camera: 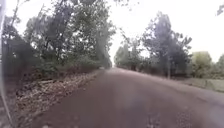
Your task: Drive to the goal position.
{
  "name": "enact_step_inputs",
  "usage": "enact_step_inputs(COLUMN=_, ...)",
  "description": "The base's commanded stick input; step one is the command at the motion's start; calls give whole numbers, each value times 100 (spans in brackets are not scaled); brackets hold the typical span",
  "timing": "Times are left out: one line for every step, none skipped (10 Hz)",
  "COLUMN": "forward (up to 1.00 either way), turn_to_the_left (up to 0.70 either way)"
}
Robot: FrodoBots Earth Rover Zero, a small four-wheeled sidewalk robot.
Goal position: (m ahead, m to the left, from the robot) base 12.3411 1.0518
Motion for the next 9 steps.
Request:
enact_step_inputs(forward=70, turn_to_the_left=0)
enact_step_inputs(forward=70, turn_to_the_left=0)
enact_step_inputs(forward=70, turn_to_the_left=0)
enact_step_inputs(forward=70, turn_to_the_left=0)
enact_step_inputs(forward=70, turn_to_the_left=0)
enact_step_inputs(forward=70, turn_to_the_left=0)
enact_step_inputs(forward=70, turn_to_the_left=0)
enact_step_inputs(forward=70, turn_to_the_left=0)
enact_step_inputs(forward=70, turn_to_the_left=0)
